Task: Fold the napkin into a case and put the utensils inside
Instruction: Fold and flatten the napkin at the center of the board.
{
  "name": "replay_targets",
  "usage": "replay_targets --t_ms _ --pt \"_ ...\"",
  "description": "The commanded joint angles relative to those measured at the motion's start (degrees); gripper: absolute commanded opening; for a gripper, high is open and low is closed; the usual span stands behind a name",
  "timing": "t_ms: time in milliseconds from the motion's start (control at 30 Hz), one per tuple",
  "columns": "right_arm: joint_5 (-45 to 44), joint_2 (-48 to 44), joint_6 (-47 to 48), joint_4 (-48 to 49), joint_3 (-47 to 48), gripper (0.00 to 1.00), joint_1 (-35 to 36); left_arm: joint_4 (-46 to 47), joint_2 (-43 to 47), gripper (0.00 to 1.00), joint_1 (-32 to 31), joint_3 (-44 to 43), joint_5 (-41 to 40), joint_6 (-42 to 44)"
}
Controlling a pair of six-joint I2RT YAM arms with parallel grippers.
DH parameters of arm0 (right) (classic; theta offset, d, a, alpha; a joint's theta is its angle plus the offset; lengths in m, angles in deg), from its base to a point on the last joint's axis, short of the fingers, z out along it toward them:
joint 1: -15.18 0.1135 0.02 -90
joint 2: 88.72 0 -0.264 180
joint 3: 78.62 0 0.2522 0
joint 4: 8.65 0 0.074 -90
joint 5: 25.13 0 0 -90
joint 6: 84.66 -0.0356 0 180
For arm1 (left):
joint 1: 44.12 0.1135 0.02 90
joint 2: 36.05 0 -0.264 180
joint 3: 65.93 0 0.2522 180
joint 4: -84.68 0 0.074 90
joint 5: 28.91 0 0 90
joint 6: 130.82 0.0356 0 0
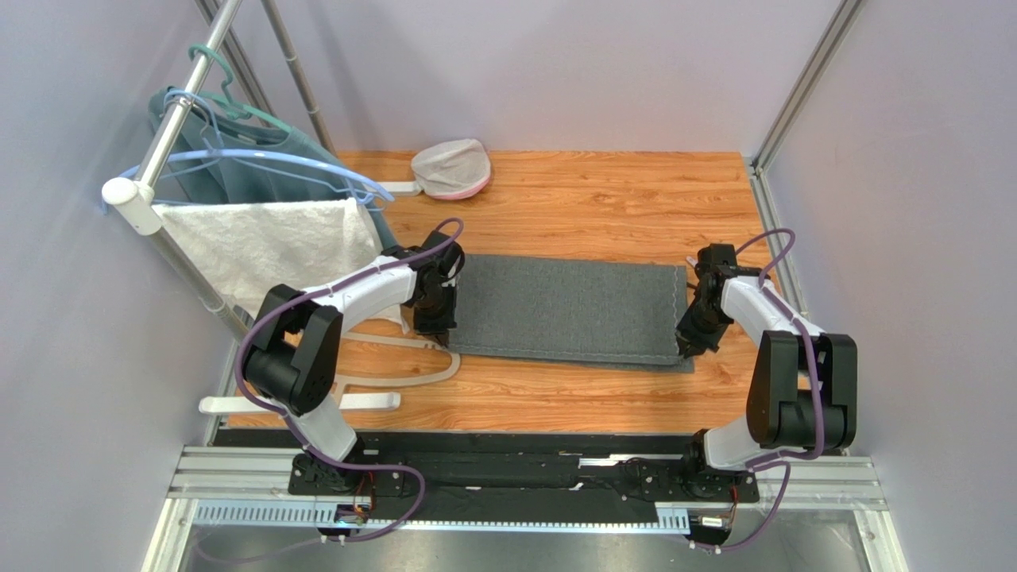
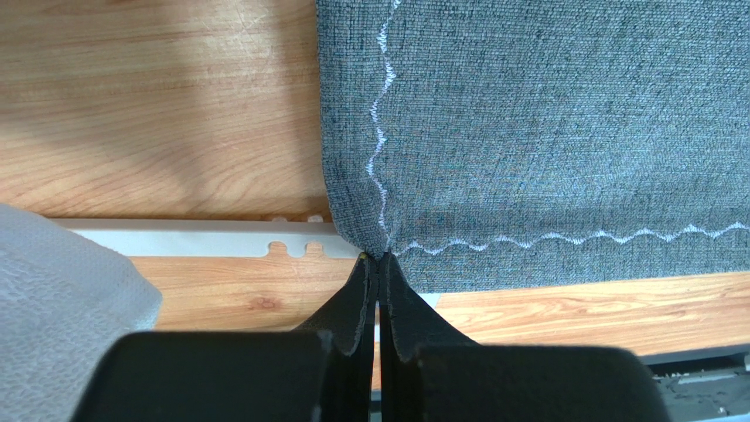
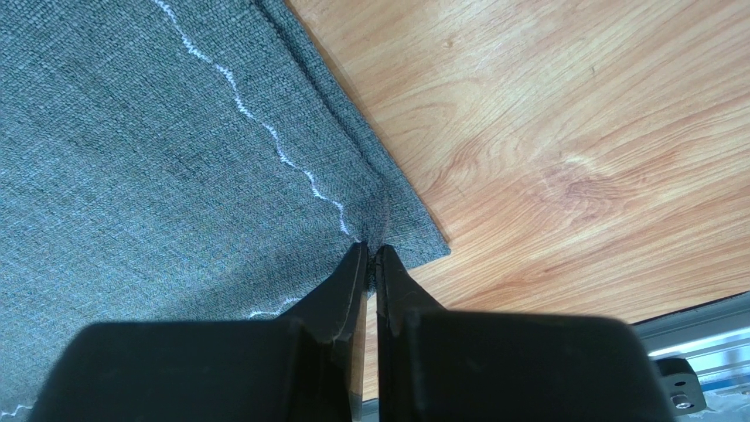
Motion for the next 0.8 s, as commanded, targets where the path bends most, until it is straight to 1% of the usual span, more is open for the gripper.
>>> replay_targets --t_ms 0,133,200,233,267,400,433,500,533,567,600,667,733,767 --pt "-2.2 0.0 -0.1 2.1 -0.8 0.07 -0.2 -0.1 0.2 0.00 0.1 -1.2 -4.3 -0.4" --pt "-1.1 0.4 0.4 1.9 -0.3 0.18 -0.2 0.2 0.2 0.00 0.1 -1.3 -4.4 -0.6" --pt "-1.0 -0.2 0.5 1.8 -0.3 0.20 -0.2 0.2 0.9 0.01 0.1 -1.3 -5.1 -0.6" --pt "-0.9 -0.5 1.1 1.8 -0.1 0.24 -0.2 0.5 1.2 0.08 0.1 -1.4 -5.1 -0.5" --pt "-0.9 -1.3 1.4 1.5 0.5 0.27 -0.2 0.5 1.6 0.12 0.1 -1.7 -5.2 -0.4" --pt "-1.8 -3.4 2.3 -0.8 3.0 0.41 -0.2 0.2 5.4 0.25 -0.1 -2.2 -5.7 0.0" --pt "-1.7 -3.9 2.6 -1.4 3.5 0.47 -0.2 0.1 6.4 0.32 -0.5 -2.3 -6.0 0.0" --pt "-1.8 -5.7 3.3 -2.1 4.7 0.55 -0.2 -0.5 8.8 0.37 -0.7 -2.7 -6.9 0.4" --pt "-1.8 -6.5 3.4 -2.3 5.1 0.59 -0.2 -0.9 9.6 0.41 -1.1 -2.9 -6.9 0.4" --pt "-1.8 -7.1 4.3 -2.3 5.3 0.61 -0.2 -1.0 10.3 0.43 -1.3 -3.4 -6.3 0.6" --pt "-1.7 -7.5 4.8 -2.1 5.6 0.69 -0.2 -1.2 11.3 0.43 -1.5 -3.8 -6.1 0.7" --pt "0.3 -8.7 6.0 0.2 6.0 0.75 -0.2 -1.0 11.8 0.45 -2.5 -4.9 -6.0 0.8" --pt "3.0 -8.0 7.1 2.1 6.9 0.76 -0.2 1.0 10.9 0.45 -2.8 -5.8 -4.7 0.8" --pt "6.2 -7.3 7.1 4.3 7.5 0.76 -0.2 1.7 10.0 0.45 -2.8 -7.2 -3.0 0.6"
